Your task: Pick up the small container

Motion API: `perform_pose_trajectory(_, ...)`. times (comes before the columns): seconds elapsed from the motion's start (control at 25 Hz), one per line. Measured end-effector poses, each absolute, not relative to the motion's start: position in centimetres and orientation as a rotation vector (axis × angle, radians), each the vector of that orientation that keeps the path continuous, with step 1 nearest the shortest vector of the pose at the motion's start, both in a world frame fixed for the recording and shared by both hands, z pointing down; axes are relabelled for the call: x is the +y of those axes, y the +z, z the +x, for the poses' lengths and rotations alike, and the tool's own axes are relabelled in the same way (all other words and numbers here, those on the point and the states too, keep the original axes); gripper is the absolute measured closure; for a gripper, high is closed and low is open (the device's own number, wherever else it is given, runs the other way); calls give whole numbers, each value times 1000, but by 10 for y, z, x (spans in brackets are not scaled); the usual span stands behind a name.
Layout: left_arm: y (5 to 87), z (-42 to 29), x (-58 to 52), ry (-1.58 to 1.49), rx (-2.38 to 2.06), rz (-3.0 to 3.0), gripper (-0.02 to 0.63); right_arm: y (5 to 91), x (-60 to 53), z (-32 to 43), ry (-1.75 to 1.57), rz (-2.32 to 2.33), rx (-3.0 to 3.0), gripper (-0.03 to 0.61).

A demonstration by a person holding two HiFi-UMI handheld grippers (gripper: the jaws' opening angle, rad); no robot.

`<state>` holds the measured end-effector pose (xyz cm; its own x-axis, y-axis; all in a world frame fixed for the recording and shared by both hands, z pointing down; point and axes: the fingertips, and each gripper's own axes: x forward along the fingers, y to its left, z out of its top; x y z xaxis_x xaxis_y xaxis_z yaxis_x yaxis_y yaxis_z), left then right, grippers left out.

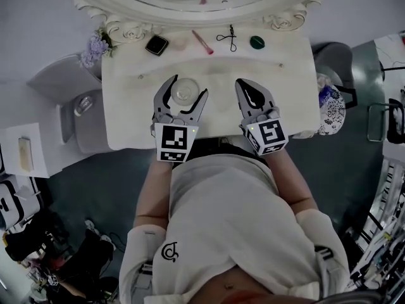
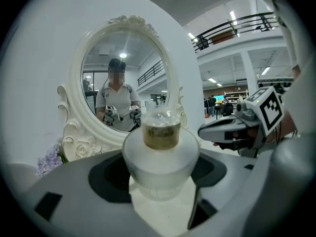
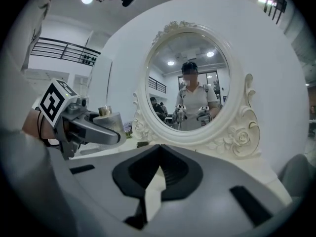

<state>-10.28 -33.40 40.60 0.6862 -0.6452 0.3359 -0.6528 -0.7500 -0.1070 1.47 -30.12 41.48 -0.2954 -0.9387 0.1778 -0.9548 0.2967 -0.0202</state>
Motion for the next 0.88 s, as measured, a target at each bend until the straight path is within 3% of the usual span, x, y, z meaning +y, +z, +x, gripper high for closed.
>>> perform_pose_trajectory(0.36,344,-131,-331,472,-1130,2924,267,367,-301,-5,85,1769,-2509,572)
perform_pose_trajectory(0.88,332,-166,-336,437,-1177,2907,267,342,-305,-14,26,1824,-2522,574)
